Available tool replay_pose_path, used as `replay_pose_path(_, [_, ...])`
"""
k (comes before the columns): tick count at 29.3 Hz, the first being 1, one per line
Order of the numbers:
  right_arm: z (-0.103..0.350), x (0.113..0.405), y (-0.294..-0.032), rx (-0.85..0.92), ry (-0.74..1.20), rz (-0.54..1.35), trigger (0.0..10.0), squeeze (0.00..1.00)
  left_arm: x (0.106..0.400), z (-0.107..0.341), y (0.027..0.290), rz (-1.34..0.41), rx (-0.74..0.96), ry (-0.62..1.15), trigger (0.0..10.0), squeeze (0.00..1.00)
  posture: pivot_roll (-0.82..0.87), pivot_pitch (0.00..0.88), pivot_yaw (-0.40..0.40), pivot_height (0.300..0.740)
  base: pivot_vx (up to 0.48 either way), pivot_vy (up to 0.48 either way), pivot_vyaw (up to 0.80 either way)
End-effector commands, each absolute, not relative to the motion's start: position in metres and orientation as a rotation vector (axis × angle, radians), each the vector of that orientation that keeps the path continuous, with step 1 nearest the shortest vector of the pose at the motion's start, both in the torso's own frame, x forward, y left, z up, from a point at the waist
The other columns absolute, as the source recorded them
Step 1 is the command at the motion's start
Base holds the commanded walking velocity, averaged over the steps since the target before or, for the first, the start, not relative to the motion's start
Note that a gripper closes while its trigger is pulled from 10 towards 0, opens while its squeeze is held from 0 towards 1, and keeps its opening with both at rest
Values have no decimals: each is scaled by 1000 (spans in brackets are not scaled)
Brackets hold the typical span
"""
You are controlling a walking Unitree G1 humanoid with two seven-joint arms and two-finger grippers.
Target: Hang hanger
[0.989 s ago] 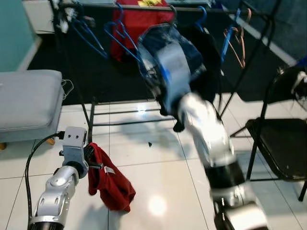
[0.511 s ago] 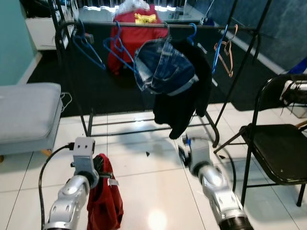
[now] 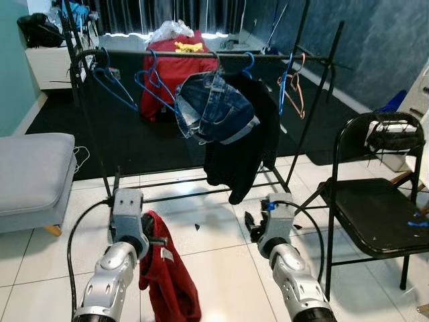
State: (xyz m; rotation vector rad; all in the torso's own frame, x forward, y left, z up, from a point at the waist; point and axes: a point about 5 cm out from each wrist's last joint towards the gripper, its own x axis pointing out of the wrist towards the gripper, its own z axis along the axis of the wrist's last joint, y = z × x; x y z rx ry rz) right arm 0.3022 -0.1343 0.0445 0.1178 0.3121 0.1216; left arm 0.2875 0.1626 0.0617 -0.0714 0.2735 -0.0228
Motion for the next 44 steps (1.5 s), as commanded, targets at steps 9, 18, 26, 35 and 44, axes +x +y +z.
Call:
replay_pose_path(9, [47,303,-132,147,267,145,10000,0,293,63,169,29,-47,236,10000,0,10,0,-40,740,0,0,0])
replay_pose_path(18, [45,311,-131,127,315,146,10000,0,297,68,169,24,-51,228,10000,0,17,0,-33,740,0,0,0])
replay_pose_path(26, [48,313,-126,85,265,165,10000,0,298,68,166,28,-31,228,10000,0,26,0,-47,740,0,0,0])
replay_pose_path(35, [48,316,-125,71,256,170,10000,0,305,76,166,35,-42,198,10000,0,21,0,-38,740,0,0,0])
replay_pose_path(44, [47,315,-124,28,252,218,10000,0,307,81,169,40,-54,182,10000,0,11,0,-33,740,188,0,0])
